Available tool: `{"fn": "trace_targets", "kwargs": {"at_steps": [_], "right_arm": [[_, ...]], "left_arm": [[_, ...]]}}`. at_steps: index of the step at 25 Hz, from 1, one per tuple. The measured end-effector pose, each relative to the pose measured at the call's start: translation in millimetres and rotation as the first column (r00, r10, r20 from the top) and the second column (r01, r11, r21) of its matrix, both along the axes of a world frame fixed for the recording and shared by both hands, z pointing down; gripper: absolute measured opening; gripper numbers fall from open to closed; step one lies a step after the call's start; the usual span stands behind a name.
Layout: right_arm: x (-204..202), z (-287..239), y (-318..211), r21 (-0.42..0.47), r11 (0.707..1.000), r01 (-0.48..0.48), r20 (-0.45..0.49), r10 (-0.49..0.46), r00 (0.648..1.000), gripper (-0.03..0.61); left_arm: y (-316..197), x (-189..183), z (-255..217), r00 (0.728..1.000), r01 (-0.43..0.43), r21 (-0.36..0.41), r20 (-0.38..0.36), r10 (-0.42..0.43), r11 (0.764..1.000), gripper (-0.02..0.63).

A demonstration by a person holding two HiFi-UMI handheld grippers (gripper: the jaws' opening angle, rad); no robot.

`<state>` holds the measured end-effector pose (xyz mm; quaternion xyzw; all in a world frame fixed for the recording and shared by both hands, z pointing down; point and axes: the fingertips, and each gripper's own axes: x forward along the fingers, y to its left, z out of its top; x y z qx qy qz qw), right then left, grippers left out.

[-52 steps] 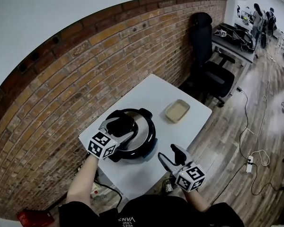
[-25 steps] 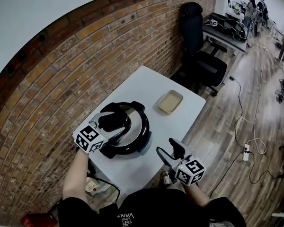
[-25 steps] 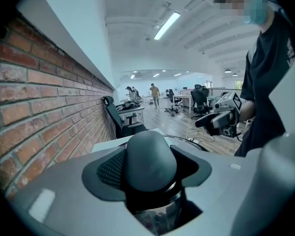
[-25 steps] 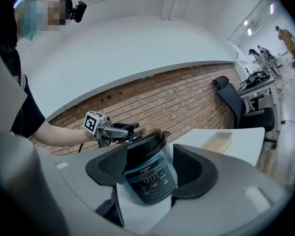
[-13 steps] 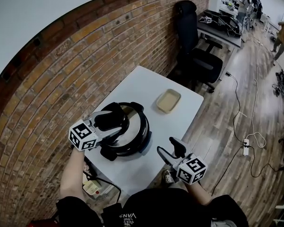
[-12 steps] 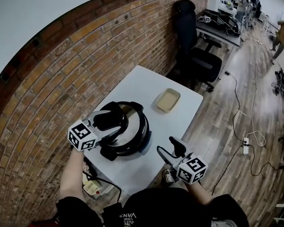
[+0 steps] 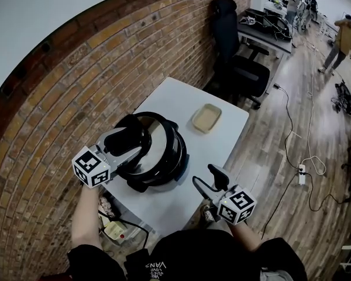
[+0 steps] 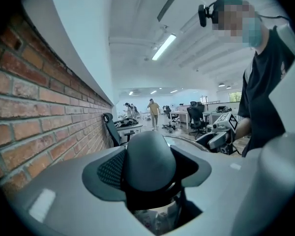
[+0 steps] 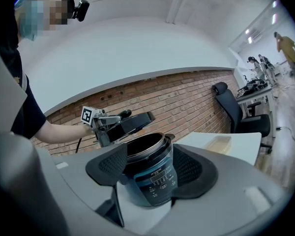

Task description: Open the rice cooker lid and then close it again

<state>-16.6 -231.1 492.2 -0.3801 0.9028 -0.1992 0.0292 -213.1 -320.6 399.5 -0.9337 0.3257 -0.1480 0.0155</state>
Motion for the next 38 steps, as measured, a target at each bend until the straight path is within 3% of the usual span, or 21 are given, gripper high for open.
{"fn": "trace_targets", "kwargs": {"at_steps": [8,12,18,22,30,34,38], "right_arm": [[-6,-8,24,0.030,0.999,-0.042,0.021,0.041,0.999,0.282],[-5,-10,35,0.035,0.997,-0.066,0.026,0.065,0.998,0.282],[-10,-10,54,0.045,0.995,-0.084,0.021,0.083,0.996,0.282],[-18,-9,67,0.044,0.996,-0.082,0.020,0.082,0.996,0.282],[-29,-3,84,0.036,0.997,-0.075,0.029,0.074,0.997,0.282],[-27,-4,84,0.039,0.996,-0.075,0.030,0.074,0.997,0.282],[-24,-7,79,0.040,0.997,-0.073,0.027,0.072,0.997,0.282]], "left_arm": [[40,-38,-45,0.979,0.153,0.079,-0.150,-0.140,0.985,0.282],[68,-68,-60,0.940,0.267,0.100,-0.248,-0.236,0.959,0.282],[116,-119,-59,0.871,0.412,0.099,-0.334,-0.359,0.906,0.282],[144,-143,-50,0.839,0.472,0.086,-0.351,-0.417,0.877,0.282],[186,-167,-32,0.786,0.535,0.042,-0.391,-0.478,0.844,0.282],[186,-167,-31,0.781,0.541,0.042,-0.397,-0.483,0.840,0.282],[173,-158,-34,0.797,0.525,0.051,-0.381,-0.469,0.850,0.282]]}}
